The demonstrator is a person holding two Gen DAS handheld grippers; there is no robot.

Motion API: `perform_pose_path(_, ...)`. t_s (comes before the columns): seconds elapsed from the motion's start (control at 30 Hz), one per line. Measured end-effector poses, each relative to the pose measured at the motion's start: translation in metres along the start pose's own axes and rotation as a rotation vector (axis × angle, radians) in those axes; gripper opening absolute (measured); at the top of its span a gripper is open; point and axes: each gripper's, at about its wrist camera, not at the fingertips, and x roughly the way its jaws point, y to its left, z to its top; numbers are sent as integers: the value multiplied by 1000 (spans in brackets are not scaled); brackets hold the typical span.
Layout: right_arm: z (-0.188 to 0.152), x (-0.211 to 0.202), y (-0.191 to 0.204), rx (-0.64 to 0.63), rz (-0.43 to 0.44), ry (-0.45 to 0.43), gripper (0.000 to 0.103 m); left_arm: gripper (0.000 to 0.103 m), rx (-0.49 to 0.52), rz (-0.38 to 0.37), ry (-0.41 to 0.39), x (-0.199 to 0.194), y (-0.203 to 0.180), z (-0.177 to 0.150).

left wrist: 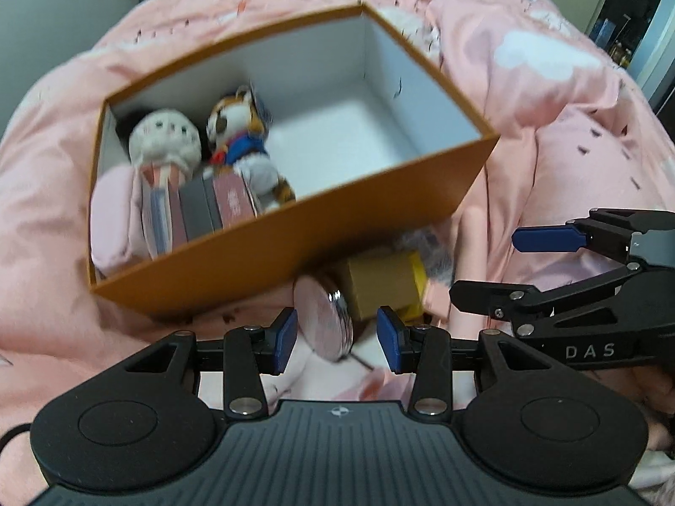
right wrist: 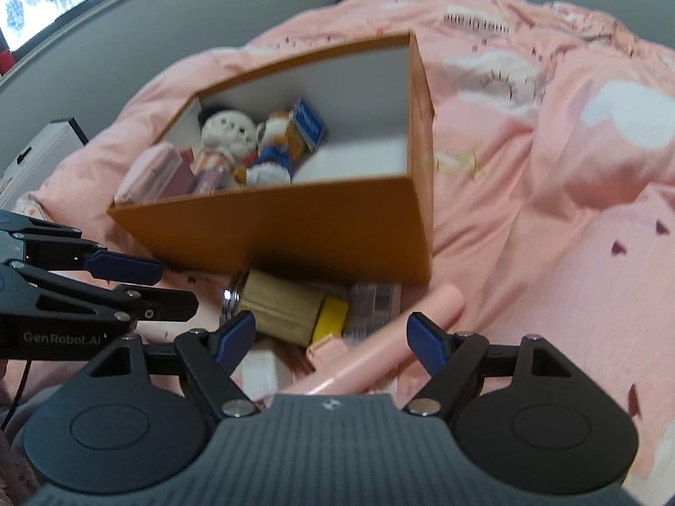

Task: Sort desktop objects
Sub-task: 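Grasp the round silver tin with the left tool while the right tool grasps the gold cube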

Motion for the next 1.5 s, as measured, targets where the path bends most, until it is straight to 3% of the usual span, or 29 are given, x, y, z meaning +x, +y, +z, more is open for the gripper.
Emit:
perform_pose_path(0.37,-8,20,-18,83,39,104,70,48,-43,-28,110,19,9,-11)
perform_pose_path(0.63,-8,21,-24,110,57,107,63,51,-57,-51,57,22,9,-6)
perform_pose_path(0.87,-2,22,-19,60,72,98,57,51,-17,3,82,52,1,-6)
perform_pose_path(0.9,0,22,-18,46,74,99,57,46,-8,11,79,55,0,-6)
perform_pose_path(1.03,7,24,-8,-89,91,111,55,41,5,17,65,62,-1,-6)
perform_pose_path(1.2,15,27,12,-332,95,119,55,26,-17,2,62,63,4,-10)
perform_pose_path(1.5,23,56,50,-760,144,133,57,21,-79,-51,38,57,26,-12)
